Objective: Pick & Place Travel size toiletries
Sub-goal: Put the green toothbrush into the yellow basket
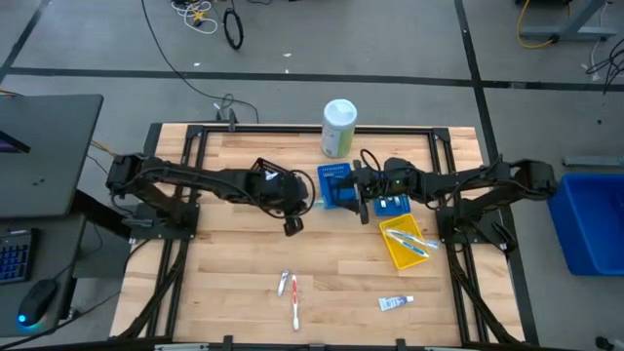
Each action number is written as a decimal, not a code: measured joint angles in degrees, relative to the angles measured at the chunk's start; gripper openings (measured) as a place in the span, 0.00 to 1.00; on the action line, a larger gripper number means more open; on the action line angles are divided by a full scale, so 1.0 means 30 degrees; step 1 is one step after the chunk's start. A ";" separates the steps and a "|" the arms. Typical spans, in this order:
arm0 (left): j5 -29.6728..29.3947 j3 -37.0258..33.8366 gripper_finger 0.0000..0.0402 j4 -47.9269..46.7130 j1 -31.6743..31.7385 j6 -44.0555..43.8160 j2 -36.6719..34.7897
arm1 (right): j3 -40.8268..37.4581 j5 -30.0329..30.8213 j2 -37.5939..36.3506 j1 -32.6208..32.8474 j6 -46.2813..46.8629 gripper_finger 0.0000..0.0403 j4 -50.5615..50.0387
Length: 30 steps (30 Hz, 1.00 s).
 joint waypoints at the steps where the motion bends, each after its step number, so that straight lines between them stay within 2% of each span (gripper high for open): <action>1: 0.0136 0.0000 0.05 0.0096 0.0133 -0.0002 0.0016 | 0.0000 0.0002 0.0071 -0.0010 0.0000 0.61 0.0105; 15: 0.0248 0.0000 0.06 0.2164 0.1260 0.0581 0.0017 | 0.0007 0.0014 0.1622 -0.0010 -0.0803 0.68 0.2878; 18: 0.0246 0.0000 0.07 0.2169 0.1351 0.0581 0.0017 | 0.0007 0.0024 0.1622 -0.0010 -0.1110 0.65 0.2918; 26: 0.0241 0.0000 0.06 0.3459 0.1446 0.1007 0.0017 | 0.0007 0.0042 0.1607 -0.0010 -0.1118 0.45 0.3271; 30: 0.0241 0.0000 0.07 0.3852 0.1446 0.1069 0.0017 | 0.0007 0.0053 0.1607 -0.0010 -0.1391 0.42 0.3566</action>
